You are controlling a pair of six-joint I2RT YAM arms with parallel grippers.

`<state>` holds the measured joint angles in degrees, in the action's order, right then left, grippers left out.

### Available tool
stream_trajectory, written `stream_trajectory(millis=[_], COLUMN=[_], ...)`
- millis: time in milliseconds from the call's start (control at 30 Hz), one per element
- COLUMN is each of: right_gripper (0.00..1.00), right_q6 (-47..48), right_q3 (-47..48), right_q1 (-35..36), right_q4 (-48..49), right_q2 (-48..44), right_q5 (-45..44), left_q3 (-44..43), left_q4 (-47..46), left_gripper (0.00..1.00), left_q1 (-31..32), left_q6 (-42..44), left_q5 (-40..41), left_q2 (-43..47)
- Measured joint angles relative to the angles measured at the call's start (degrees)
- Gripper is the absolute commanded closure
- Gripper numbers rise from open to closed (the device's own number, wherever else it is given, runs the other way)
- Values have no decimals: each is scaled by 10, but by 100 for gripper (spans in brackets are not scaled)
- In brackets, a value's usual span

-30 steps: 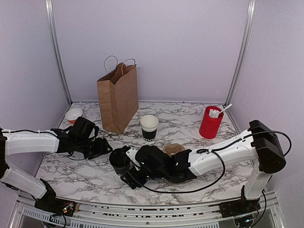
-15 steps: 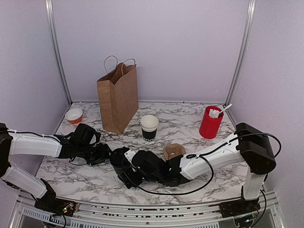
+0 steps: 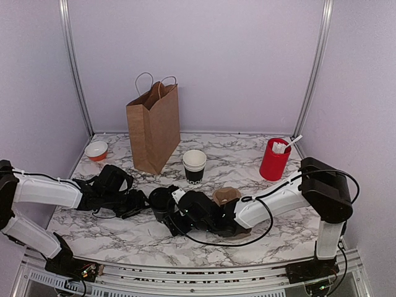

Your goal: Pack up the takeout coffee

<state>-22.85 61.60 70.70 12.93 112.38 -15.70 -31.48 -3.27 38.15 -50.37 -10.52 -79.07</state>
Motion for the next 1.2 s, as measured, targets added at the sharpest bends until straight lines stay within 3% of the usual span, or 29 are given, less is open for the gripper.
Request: stream_trajectory(millis=[467, 700, 967, 1200], right_gripper=[16, 16, 17, 18], right_q6=[-3, -12, -39, -83], right_q3=[-36, -59, -96, -100], right_q1=[-37, -42, -42, -42], right_q4=[-27, -49, -83, -96], right_q2=[-23, -69, -144, -201], right_q5=[-16, -20, -3, 41], left_q3=[2, -2, -99, -156], left_q4=[-18, 37, 92, 97], left_gripper=[34, 33, 33, 35], left_q1=[58, 49, 15, -9], left_q6=[-24, -1, 66, 111], left_q5=[11, 59, 66, 31], left_q2=[2, 66, 89, 24])
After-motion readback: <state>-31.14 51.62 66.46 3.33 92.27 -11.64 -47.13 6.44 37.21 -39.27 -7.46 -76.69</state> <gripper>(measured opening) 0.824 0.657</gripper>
